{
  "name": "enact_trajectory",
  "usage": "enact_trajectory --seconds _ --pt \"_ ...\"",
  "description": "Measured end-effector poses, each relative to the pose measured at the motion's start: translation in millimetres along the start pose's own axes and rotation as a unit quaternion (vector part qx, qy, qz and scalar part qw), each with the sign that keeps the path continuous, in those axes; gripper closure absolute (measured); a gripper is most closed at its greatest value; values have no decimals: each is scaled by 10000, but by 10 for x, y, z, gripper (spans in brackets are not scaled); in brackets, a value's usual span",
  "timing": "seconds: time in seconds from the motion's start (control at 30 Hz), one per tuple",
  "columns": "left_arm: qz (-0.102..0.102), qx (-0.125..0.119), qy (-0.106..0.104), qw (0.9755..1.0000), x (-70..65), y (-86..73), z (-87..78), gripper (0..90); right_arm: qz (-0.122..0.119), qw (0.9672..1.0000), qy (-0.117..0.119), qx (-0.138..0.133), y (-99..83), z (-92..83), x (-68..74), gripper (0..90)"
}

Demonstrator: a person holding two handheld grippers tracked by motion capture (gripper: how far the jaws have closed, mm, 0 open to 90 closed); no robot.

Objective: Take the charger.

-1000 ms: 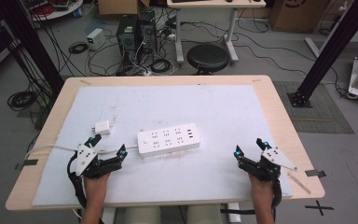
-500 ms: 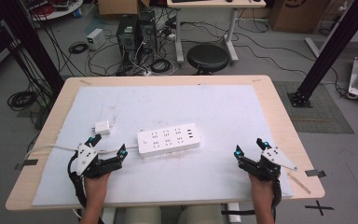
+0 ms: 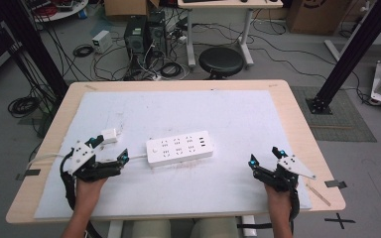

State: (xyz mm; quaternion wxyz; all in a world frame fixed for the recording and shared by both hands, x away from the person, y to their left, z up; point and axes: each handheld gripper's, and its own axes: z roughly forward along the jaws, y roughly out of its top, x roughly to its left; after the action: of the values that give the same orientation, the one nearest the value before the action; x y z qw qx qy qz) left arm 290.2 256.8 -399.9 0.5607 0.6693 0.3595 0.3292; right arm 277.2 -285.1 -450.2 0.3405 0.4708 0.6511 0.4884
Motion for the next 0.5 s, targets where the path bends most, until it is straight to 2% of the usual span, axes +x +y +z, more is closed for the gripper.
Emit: enact_trajectory --seconds 0.1,0.17,0.23,0.27,0.33,0.5 --pt "285 127 -261 9992 86 203 22 29 -43 10000 -1 -16 -2 -4 2 168" --pt "347 237 -513 9978 135 314 56 29 -41 10000 1 -19 -2 -3 3 168" --pt "347 237 -513 9978 135 314 56 29 -33 10000 -2 -12 -1 -1 3 168" --pt "410 567 -899 9935 207 446 126 29 -48 10000 6 -12 -1 1 -1 168" --pt "578 811 -1033 9897 244 512 171 29 -3 10000 -10 11 -3 -5 6 168" --pt "845 1192 -1413 9791 329 628 256 29 -55 10000 -5 -4 0 0 0 168"
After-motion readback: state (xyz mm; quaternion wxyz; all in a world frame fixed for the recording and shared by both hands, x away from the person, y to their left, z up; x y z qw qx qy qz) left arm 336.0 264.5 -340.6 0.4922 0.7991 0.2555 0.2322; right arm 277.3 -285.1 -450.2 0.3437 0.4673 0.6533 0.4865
